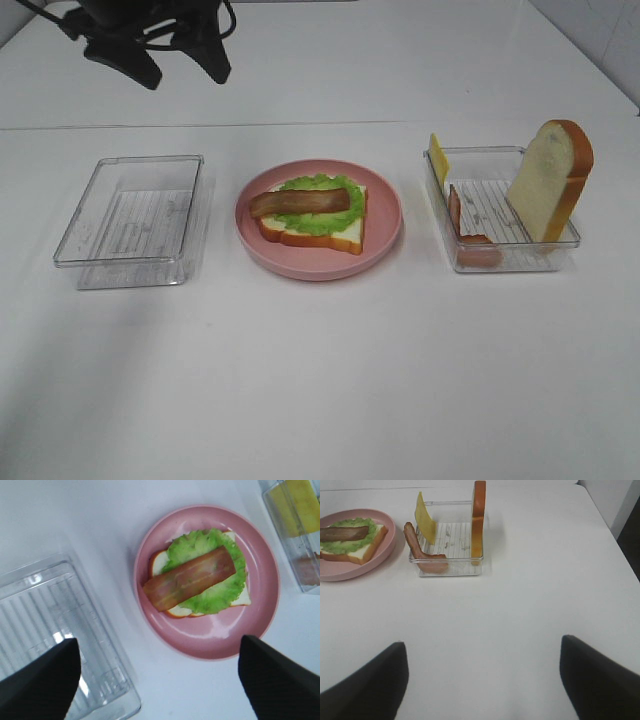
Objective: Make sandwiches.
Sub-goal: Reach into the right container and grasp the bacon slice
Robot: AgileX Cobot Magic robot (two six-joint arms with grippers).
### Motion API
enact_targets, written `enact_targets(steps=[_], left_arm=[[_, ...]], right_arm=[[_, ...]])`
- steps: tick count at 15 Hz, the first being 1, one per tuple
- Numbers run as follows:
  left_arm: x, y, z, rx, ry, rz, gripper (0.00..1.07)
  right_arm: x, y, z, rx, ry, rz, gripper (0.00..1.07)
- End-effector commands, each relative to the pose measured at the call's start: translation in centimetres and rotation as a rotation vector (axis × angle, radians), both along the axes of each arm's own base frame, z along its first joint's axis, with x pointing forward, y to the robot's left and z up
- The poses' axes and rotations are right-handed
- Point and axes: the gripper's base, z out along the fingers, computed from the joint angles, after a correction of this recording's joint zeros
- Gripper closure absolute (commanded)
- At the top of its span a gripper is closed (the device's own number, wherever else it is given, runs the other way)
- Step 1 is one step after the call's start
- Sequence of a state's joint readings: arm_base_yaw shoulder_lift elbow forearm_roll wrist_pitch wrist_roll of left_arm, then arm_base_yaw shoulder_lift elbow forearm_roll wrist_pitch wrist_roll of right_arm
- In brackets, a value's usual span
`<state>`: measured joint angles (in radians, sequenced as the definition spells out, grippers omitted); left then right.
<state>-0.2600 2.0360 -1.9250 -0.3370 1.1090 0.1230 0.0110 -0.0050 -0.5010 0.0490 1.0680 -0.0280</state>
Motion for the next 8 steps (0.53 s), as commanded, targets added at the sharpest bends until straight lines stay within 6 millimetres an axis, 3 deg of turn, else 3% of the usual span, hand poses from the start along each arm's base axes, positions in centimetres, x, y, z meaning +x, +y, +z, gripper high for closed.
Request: enact_targets(steps=[1,2,4,5,6,8], left_arm=[[-2.1,1.5,3.5,0.076,-0.011,0.024,0.25],[-3.8,2.1,5.5,0.102,-0.018,0.030,0.25],[-6.3,3.1,7.6,0.127,-0.030,0.038,0.25],[-9.2,3.9,8.9,0.129,-0.055,0.049,0.25],[-9.8,4.1,8.7,0.133,-0.043,0.055,0.25],[-13.1,5.1,8.4,0.145,-0.021,0.068,0.25]], right_arm=[[-0.2,0.0,0.0,0.004,-0.024,-0.007,0.29],[-0.2,0.0,0.0,0.004,-0.024,-0.007,0.29],[-0.2,0.0,0.0,0.004,-0.024,-0.007,0.29],[-0.2,0.0,0.0,0.004,-0.024,-0.007,0.29],[-0.2,0.0,0.0,0.004,-0.024,-0.007,0.29],[-0.2,0.0,0.0,0.004,-0.024,-0.007,0.29]])
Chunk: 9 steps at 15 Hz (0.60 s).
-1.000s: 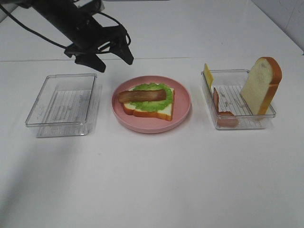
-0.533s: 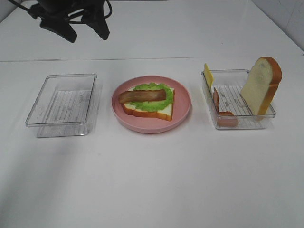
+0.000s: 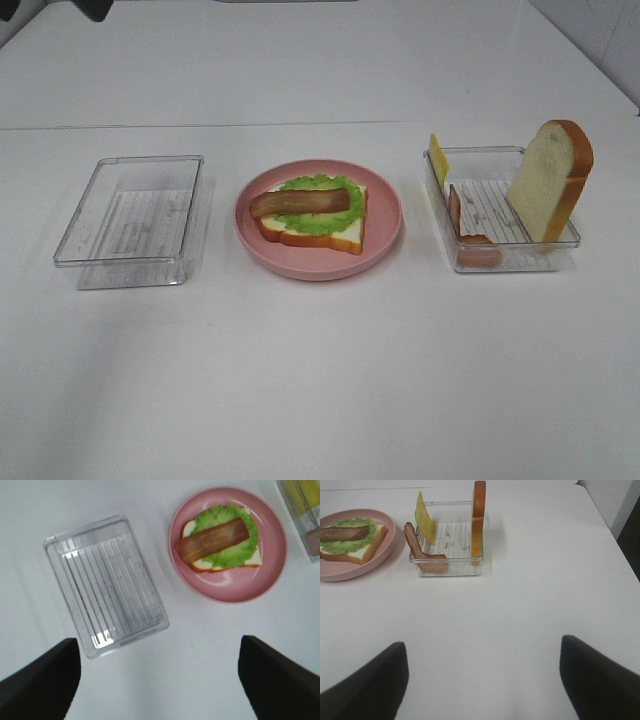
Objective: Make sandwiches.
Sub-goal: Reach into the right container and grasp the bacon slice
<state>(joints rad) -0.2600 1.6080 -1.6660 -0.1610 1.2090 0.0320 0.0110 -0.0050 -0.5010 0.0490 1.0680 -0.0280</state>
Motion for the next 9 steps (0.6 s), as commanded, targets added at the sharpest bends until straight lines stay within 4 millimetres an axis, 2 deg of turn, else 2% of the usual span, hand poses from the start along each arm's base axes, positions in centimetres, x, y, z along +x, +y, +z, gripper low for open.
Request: enact_targets(steps=[1,6,7,8,9], left_arm=[[-3.2,1.1,-0.4,0.027,0.069,0.008,0.25],[-12.3,3.8,-2.2,0.043,-0.015,0.028,0.25],[-15.5,4.8,-3.2,0.056,-0.046,0.028,0.25],[-16.4,5.1,-3.2,0.059,-0.061,0.029,0.25],[-18.1,5.7,-3.8,0.069,-0.079,0.031,0.25]], right_arm=[[-0.2,0.0,0.0,0.004,-0.024,-0.007,0.29],[-0.2,0.0,0.0,0.004,-0.024,-0.007,0.29],[-0.2,0.0,0.0,0.004,-0.024,-0.007,0.29],[-0.2,0.0,0.0,0.004,-0.024,-0.007,0.29],[-0.2,0.0,0.0,0.004,-0.024,-0.007,0.29]])
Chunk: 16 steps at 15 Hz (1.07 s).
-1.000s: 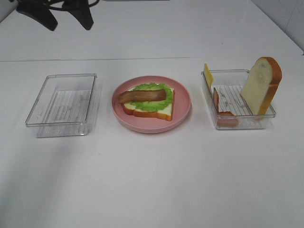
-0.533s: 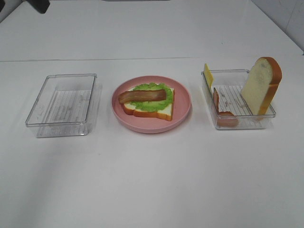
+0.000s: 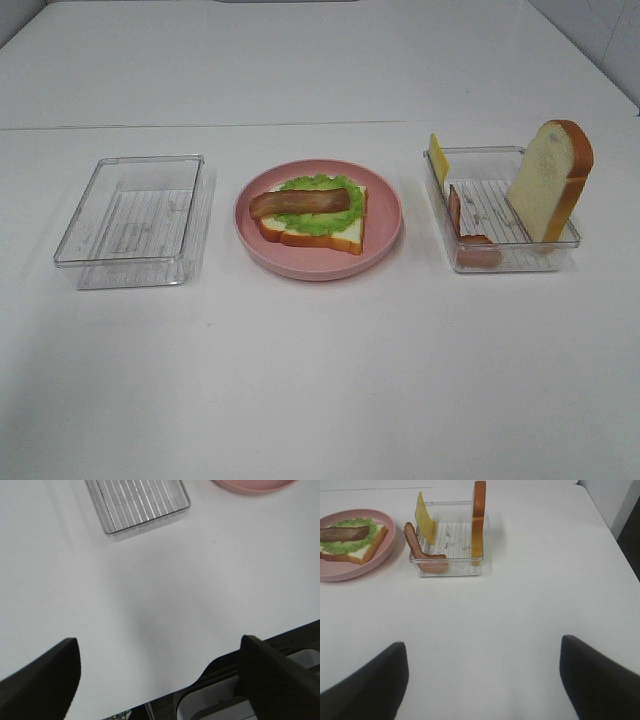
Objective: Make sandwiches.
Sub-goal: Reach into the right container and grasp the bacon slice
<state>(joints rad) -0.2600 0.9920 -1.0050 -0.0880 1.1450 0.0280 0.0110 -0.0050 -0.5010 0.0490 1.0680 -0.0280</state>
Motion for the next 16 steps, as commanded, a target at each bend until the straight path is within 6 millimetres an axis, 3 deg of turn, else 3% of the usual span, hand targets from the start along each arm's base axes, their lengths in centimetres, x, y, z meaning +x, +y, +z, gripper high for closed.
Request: enact_targets(steps=[1,4,6,7,11,13,16], left_arm=[[-3.6,1.3,-1.1,0.015,-0.060,0.011,0.25],[-8.3,2.6,-2.4,-0.004,-0.186,0.017,0.25],[-10.0,3.2,-3.4,-0.008,-0.224,0.019,0.25],[-12.2,3.8,-5.1,-0.009,-0.276,0.022,0.25],[-15.3,4.7,-6.7,-0.056,-0.413,0.040,0.25],[-16.8,5.1,-6.7,-0.092,-0.527,0.050,0.25],[-17.2,5.1,-7.0,-0.118,-0.591,0.050,0.25]], right_arm=[[-0.2,0.0,0.0,0.004,-0.024,-0.007,0.29],[-0.2,0.0,0.0,0.004,-0.024,-0.007,0.29],[-0.2,0.0,0.0,0.004,-0.024,-0.007,0.29],[-0.2,0.0,0.0,0.000,-0.024,-0.010,0.29],[0.2,0.1,0.5,0.011,-0.025,-0.004,0.29],[1.5,0.1,1.9,0.021,-0.074,-0.005,0.29],[5.8,0.5,3.7,0.090,-0.079,0.005,0.29]])
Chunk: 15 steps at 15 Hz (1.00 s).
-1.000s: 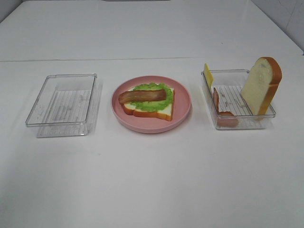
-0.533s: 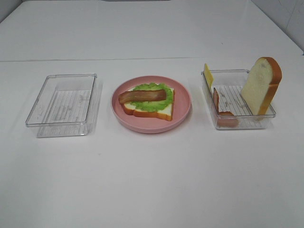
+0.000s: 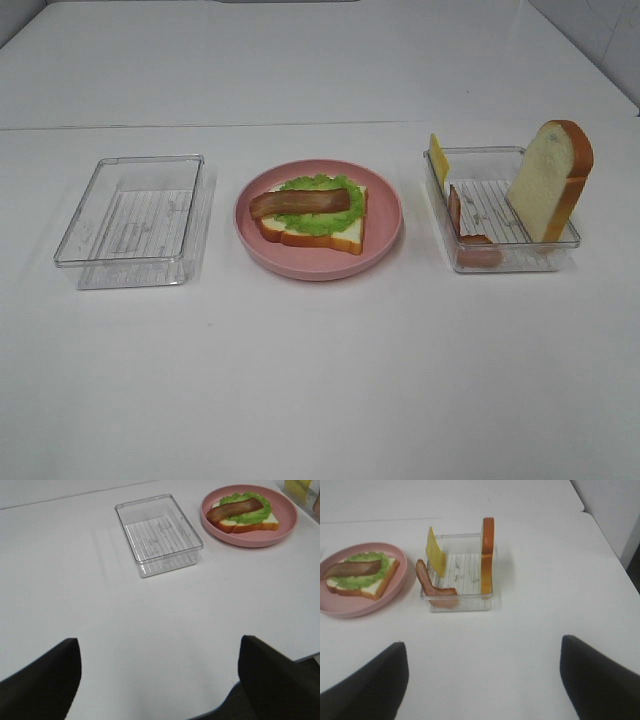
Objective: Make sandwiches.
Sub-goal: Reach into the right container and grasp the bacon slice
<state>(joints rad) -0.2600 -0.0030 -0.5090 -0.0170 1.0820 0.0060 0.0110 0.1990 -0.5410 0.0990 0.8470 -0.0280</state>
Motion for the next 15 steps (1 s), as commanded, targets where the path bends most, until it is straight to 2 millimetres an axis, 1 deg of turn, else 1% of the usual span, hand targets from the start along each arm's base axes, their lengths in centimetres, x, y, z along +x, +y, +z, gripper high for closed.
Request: enact_targets(steps=[1,2,3,7,8,10,11,13,15], left_arm=[[-0.1,-0.1,0.1,-0.026,-0.033,0.000,0.25],[0.0,-0.1,0.0,-0.028,-0.034,-0.001,0.25],[0.0,-0.1,0.0,-0.029,-0.034,-0.002,0.25],[0.0,-0.2,0.0,-0.033,-0.032,-0.005,0.25],[0.0,-0.2,0.0,-0.033,-0.032,-0.005,0.25],[0.0,-0.2,0.0,-0.037,-0.032,-0.007,0.25],[0.0,-0.2,0.0,-0.039,-0.031,-0.009,0.25],[0.0,-0.2,0.0,-0.039,-0.031,-0.009,0.25],[0.0,-0.2,0.0,-0.039,-0.031,-0.009,0.25]], right_arm=[[2.6,0.2,1.1,0.045,-0.013,-0.006,0.29],[4.3,0.2,1.2,0.056,0.019,-0.009,0.29],[7.9,0.2,1.3,0.063,0.103,-0.017,0.29],[15.6,0.7,2.0,0.084,0.266,0.017,0.31],[16.6,0.8,2.1,0.081,0.280,0.027,0.31],[20.2,1.1,2.4,0.065,0.325,0.090,0.31],[21.9,1.4,2.2,0.063,0.378,0.137,0.31],[25.0,2.1,2.6,0.048,0.486,0.254,0.31],[27.7,2.8,2.4,0.062,0.579,0.306,0.31]])
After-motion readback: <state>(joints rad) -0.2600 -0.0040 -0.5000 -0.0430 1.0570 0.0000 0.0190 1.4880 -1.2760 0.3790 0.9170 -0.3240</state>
